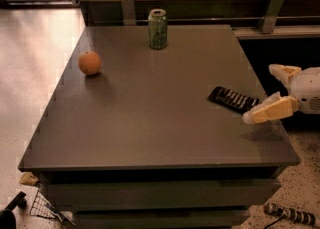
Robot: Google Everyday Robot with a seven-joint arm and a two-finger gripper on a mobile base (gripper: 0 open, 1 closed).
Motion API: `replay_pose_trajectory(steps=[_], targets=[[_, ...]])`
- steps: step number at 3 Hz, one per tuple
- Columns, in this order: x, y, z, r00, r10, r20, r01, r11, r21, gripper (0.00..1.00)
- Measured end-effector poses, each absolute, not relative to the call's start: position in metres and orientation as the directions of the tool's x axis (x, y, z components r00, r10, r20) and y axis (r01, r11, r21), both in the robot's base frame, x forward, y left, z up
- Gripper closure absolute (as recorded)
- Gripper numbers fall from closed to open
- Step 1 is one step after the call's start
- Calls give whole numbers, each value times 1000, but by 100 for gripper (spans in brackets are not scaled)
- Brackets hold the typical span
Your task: Move rxbar chocolate near orange
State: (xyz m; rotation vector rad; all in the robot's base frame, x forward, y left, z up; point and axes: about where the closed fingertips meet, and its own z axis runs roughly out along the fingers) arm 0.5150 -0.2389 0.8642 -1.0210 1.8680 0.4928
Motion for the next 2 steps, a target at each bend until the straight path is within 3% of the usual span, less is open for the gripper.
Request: replay_pose_trajectory(steps=[2], targets=[[537, -213, 810, -240, -343, -908, -852, 523, 27, 0]])
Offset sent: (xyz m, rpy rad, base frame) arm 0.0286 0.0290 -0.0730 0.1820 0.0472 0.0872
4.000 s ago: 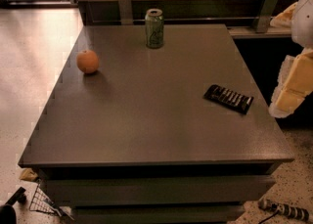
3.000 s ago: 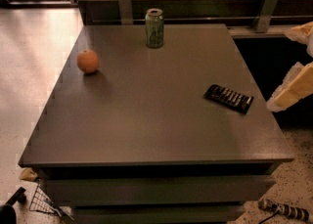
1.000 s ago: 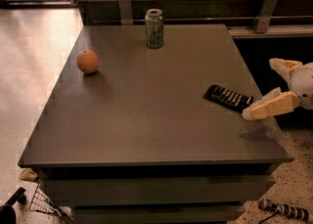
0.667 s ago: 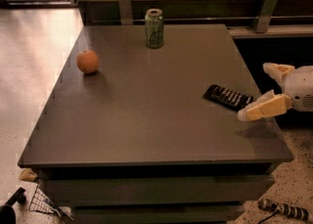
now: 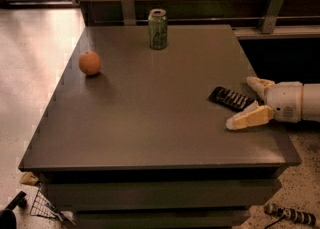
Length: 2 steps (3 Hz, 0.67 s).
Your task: Move rxbar chocolate near orange
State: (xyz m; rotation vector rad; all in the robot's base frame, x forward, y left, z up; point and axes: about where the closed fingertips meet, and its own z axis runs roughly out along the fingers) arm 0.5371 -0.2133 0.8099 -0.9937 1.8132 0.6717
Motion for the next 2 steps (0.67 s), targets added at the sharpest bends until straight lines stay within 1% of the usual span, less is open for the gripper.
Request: replay_pose_trajectory(steps=[2], targets=[[538, -209, 804, -234, -325, -916, -857, 514, 37, 44]])
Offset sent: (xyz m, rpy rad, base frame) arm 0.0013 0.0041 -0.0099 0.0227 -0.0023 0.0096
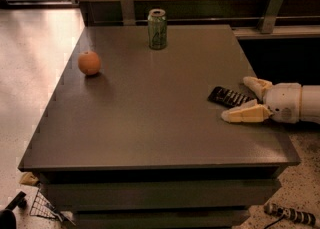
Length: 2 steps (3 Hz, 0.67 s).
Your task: Move rxbar chocolate near orange
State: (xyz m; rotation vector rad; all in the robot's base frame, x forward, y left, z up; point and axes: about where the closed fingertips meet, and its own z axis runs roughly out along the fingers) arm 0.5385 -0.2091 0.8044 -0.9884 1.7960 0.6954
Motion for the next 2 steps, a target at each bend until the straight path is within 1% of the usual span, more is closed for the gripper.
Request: replay_pose_trajectory(steps=[2], targets=[[538, -209, 810, -234, -325, -916, -857, 514, 37, 91]])
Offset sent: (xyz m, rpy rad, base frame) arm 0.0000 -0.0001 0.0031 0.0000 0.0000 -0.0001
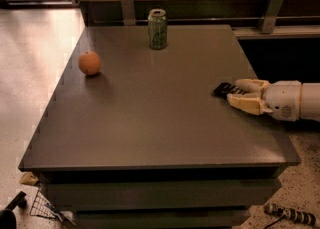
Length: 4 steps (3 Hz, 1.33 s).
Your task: Move rxbar chocolate near orange
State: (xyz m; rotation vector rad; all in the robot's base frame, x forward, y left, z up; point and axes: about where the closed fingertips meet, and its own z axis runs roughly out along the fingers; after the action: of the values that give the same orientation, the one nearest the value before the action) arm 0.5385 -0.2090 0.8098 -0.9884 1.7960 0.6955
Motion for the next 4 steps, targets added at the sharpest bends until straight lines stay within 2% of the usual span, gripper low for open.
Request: replay_pose_trajectory(steps=[1, 4], targets=[[538, -209, 811, -234, -325, -916, -857, 514, 37, 100], [539, -209, 811, -234, -325, -916, -857, 513, 37, 100]])
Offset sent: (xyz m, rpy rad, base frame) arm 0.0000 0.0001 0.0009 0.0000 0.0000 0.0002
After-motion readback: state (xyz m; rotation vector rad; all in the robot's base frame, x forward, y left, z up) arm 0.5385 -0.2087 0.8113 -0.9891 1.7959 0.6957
